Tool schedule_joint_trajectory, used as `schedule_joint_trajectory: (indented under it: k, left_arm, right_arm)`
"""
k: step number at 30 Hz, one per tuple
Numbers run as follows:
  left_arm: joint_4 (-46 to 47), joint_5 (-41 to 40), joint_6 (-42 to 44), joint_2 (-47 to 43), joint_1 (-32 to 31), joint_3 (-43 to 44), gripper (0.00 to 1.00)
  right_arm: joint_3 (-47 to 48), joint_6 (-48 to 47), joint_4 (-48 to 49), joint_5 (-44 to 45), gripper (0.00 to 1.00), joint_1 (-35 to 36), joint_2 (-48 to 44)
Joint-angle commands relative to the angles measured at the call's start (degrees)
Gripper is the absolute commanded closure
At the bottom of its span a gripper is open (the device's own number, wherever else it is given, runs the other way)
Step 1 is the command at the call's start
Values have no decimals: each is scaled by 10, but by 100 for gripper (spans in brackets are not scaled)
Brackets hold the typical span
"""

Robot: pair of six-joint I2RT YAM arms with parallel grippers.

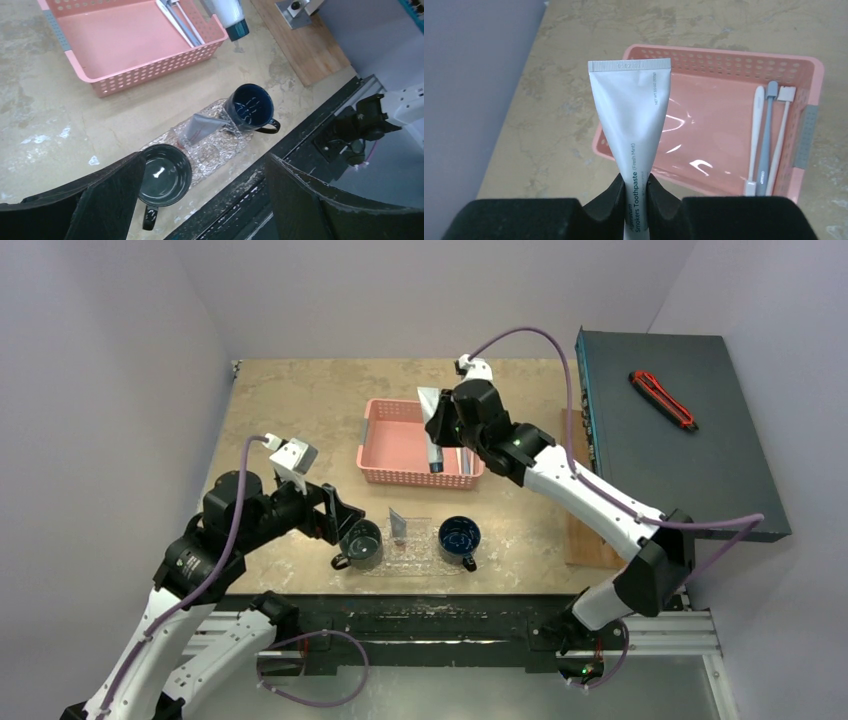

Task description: Prepare toiletry sets of a toothbrush and toothpaste on the tray

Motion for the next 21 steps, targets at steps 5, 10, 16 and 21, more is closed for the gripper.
schedule_joint_trajectory:
  k: [5,10,16,21]
  left_arm:
    - [87,88,-96,-6,2,-25,9]
    - [111,116,-124,3,1,-41,10]
    - [128,96,-146,1,-12,-60,12]
    - [127,18,-146,9,-58,-66,14]
  right_arm:
    - [-85,116,126,84,80,101,-96]
    - [-93,157,144,113,80,151,-94]
    - [-79,190,153,139,81,187,-80]
    - [-56,207,144,161,80,216,-65]
